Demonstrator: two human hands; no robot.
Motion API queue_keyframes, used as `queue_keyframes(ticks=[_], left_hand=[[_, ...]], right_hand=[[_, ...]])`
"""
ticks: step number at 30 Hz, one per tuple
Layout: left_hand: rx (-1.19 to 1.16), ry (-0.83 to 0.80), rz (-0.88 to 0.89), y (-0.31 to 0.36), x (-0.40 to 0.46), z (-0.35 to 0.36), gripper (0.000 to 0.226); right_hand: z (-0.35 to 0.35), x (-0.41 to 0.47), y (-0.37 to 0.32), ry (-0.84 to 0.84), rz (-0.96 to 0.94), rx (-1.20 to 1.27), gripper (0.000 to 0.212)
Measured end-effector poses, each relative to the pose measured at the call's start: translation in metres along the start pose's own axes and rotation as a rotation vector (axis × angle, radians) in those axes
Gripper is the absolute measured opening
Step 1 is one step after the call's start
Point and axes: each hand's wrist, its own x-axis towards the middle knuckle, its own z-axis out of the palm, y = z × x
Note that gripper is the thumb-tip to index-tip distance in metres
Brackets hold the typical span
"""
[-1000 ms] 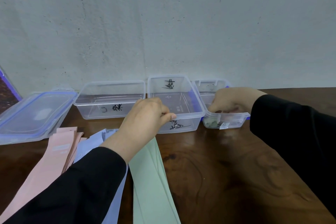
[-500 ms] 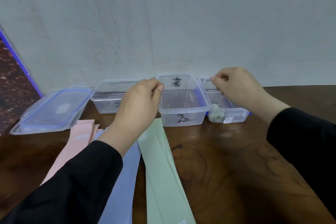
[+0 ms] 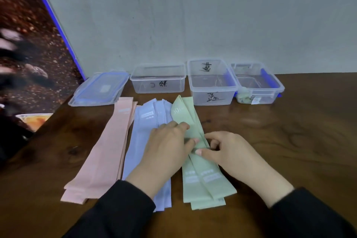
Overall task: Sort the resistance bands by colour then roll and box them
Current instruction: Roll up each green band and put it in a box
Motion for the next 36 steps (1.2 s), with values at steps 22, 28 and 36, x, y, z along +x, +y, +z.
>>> queue_keyframes(ticks=[22, 28, 36], left_hand=[[-0.014, 0.091, 0.061, 0.000, -0.009, 0.007, 0.046], [-0.663, -0.165, 0.282, 0.010, -0.026, -0.033, 0.055], [-0.640, -0.186, 0.162, 0.061, 0.007, -0.057, 0.009]], right_hand=[[-0.023, -0.067, 0.029, -0.073, -0.269, 0.167, 0.016], [-0.058, -0.064, 0.001, 0.319, -0.221, 0.421, 0.026], [-0.117, -0.054, -0.036, 0.411, -0.185, 0.572, 0.019]])
